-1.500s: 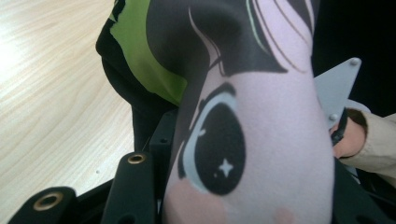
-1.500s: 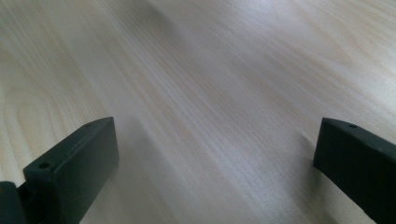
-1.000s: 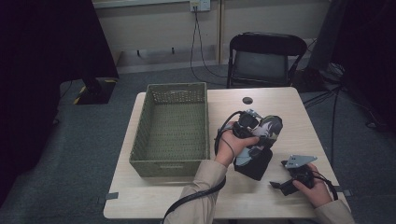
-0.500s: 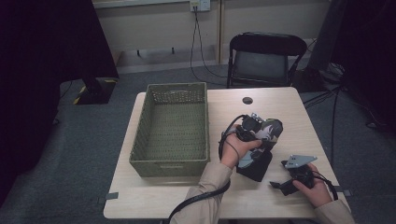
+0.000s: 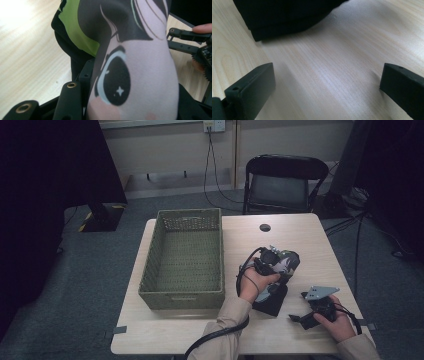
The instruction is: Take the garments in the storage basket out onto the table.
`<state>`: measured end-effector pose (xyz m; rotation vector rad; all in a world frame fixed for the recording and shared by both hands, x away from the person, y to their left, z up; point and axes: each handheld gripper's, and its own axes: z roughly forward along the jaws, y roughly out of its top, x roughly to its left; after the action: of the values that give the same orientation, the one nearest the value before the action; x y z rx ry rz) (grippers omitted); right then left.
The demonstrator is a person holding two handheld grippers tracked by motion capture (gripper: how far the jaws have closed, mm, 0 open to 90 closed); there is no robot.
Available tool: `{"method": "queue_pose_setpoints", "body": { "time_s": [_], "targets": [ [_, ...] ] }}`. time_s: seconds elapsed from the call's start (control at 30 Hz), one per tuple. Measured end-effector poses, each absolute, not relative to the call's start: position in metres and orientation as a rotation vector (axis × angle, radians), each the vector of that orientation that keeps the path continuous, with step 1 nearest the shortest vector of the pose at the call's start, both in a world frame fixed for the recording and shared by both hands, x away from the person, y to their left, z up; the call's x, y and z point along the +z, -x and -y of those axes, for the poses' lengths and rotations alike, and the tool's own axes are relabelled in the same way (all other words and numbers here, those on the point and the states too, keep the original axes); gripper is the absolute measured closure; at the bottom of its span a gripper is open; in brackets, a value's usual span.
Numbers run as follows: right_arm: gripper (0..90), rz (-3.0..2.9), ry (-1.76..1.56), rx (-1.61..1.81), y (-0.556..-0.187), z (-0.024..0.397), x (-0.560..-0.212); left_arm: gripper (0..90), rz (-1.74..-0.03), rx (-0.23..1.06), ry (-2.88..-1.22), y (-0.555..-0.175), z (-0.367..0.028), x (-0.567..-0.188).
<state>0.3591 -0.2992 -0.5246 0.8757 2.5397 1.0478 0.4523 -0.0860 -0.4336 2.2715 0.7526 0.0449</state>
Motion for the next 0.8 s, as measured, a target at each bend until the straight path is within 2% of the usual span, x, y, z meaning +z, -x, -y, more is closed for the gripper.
{"method": "queue_pose_setpoints", "body": {
  "time_s": [0.2, 0.8],
  "targets": [
    [0.0, -2.542, -0.875, 1.046, -0.359, 0.299, -0.525, 54.4, -0.77, 0.066, -2.296, -0.451, 0.09, -0.446],
    [0.0, -2.541, -0.872, 1.046, -0.359, 0.299, -0.525, 50.1, -0.805, 0.021, -2.285, -0.452, 0.084, -0.467]
  ]
}}
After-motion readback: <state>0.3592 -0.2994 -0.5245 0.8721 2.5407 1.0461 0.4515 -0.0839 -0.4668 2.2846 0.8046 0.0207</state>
